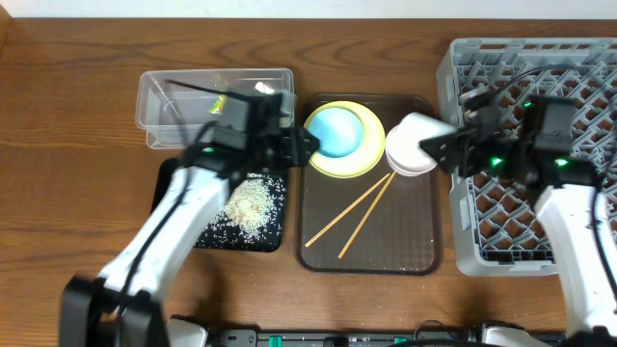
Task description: Sort waste into correct bins and load items into the dishwasher rack
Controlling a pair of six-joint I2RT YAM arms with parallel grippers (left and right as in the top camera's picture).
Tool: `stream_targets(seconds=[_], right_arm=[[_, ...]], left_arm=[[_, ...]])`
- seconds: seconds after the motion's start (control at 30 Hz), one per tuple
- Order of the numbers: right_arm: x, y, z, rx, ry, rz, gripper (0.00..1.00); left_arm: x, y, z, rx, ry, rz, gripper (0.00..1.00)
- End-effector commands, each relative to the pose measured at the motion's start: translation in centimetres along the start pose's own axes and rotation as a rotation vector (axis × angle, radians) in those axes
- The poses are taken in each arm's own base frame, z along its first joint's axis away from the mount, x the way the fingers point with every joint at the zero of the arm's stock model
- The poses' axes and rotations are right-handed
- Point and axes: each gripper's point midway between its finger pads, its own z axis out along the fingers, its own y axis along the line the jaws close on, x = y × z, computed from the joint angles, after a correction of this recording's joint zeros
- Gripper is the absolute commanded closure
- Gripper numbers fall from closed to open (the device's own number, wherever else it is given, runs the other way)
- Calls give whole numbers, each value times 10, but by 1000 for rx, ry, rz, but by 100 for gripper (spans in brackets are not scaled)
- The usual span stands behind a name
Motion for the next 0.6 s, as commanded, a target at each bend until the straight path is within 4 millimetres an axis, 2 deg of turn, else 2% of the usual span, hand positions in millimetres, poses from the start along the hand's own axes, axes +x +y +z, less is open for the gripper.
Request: stream_targets(seconds=[0.0, 0.03, 0.13, 0.23, 0.4, 0.57], right_arm=[[-30, -38, -41, 300, -66, 71, 91], [-32, -49, -52, 379, -62, 88, 98], [-30, -74, -80, 565, -45, 140, 99], [-13, -95, -104, 720, -5, 248, 99], [37, -124, -135, 908, 104, 481, 99], [65, -141, -143, 936, 179, 602, 96]], left_arm=[[-11, 19, -28, -84, -59, 29, 50], [-10, 30, -36, -130, -63, 4, 50], [-7, 54, -53, -244, -77, -44, 50], [-6, 68, -65, -320, -91, -66, 50], [-6, 72, -69, -346, -98, -69, 49], [-6, 72, -69, -346, -98, -69, 48]])
